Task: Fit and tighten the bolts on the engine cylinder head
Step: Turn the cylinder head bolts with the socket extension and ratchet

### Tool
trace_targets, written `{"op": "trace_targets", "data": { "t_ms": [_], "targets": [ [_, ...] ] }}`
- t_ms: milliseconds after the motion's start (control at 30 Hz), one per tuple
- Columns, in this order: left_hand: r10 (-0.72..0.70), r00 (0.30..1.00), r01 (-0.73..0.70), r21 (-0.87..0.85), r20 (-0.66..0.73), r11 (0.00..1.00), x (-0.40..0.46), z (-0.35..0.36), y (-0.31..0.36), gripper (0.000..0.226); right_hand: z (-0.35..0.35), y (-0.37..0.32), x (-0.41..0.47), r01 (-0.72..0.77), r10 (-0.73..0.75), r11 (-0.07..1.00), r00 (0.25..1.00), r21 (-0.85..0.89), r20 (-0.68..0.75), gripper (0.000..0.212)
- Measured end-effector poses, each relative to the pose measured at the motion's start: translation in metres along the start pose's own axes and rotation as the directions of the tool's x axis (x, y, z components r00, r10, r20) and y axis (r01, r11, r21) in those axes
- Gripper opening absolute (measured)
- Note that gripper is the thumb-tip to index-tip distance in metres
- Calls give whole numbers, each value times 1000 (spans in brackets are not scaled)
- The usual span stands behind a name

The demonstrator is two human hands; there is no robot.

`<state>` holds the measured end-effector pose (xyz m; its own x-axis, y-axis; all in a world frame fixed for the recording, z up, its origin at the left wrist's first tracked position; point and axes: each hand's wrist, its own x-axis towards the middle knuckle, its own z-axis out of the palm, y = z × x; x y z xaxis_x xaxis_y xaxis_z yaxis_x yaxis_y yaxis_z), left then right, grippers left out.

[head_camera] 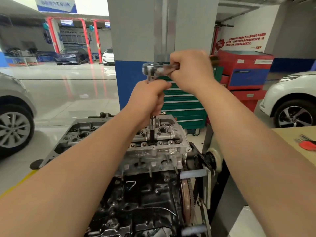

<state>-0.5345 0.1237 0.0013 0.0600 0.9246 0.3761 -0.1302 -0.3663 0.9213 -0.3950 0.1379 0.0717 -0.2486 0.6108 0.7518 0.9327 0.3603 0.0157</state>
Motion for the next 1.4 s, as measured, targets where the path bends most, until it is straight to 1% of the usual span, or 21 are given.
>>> {"op": "trace_targets", "data": {
  "t_ms": [33,100,200,267,367,433,500,600,633,667,733,767,833,900,1000,1067,1133,1200,1300,1367,1400],
  "targets": [
    [-14,1000,13,17,21,1000,0,1,1,46,9,1,6,2,-7,994,999,114,47,11],
    [-46,998,45,28,45,999,4,2,3,47,17,-1,14,-18,9,991,998,135,66,7],
    [-60,997,59,8,49,998,10,-3,2,50,0,0,4,-49,57,984,997,-171,46,7],
    [-49,997,48,19,54,999,12,-2,-2,50,-17,5,-18,-41,21,937,998,-347,-61,15],
    [14,1000,-12,64,-17,998,12,6,-8,44,-33,-8,-54,-5,-70,902,985,-431,-159,33],
    [38,997,-35,45,-70,998,10,5,-9,38,-30,-8,-42,-48,-62,886,974,-462,-220,34],
    [25,997,-25,9,-67,1000,9,3,-8,36,-15,4,-18,-73,25,931,990,-357,-136,20],
    [21,999,-19,50,-47,999,5,5,-7,39,9,7,5,-39,34,996,997,82,64,16],
    [21,998,-18,67,-55,998,5,6,-6,39,14,6,9,-53,43,989,996,137,79,15],
    [18,997,-13,73,-74,997,6,7,-5,38,15,4,10,-60,51,992,995,110,80,14],
    [33,991,-21,91,-133,996,9,7,-5,36,5,3,4,-82,88,993,994,-89,58,16],
    [55,985,-35,123,-161,992,10,8,-5,36,-5,4,-4,-111,114,972,994,-207,-1,16],
    [109,973,-65,212,-204,975,12,12,-9,40,-24,2,-32,-104,54,918,989,-382,-139,34],
    [150,955,-87,243,-257,966,11,15,-11,45,-33,-13,-55,-35,-32,912,987,-408,-158,51],
    [140,936,-69,224,-322,972,8,8,-11,43,-26,-23,-32,-112,-16,881,964,-460,-265,46],
    [92,949,-52,139,-301,989,4,4,-9,36,-8,-16,-9,-108,54,932,985,-346,-161,30],
    [67,967,-37,125,-245,992,0,10,-7,36,12,-9,8,-41,42,999,998,-15,56,20],
    [74,966,-40,141,-248,989,-2,17,-5,36,16,-5,15,-54,40,992,993,118,115,18],
    [84,956,-45,141,-281,989,2,15,-6,30,-4,0,4,-75,90,987,991,-143,96,9],
    [93,964,-58,148,-248,987,4,11,-12,33,-19,0,-24,-32,-1,930,996,-366,-90,17],
    [107,965,-71,157,-238,985,4,10,-14,35,-24,-4,-37,-42,-24,912,988,-409,-154,25]
  ]
}}
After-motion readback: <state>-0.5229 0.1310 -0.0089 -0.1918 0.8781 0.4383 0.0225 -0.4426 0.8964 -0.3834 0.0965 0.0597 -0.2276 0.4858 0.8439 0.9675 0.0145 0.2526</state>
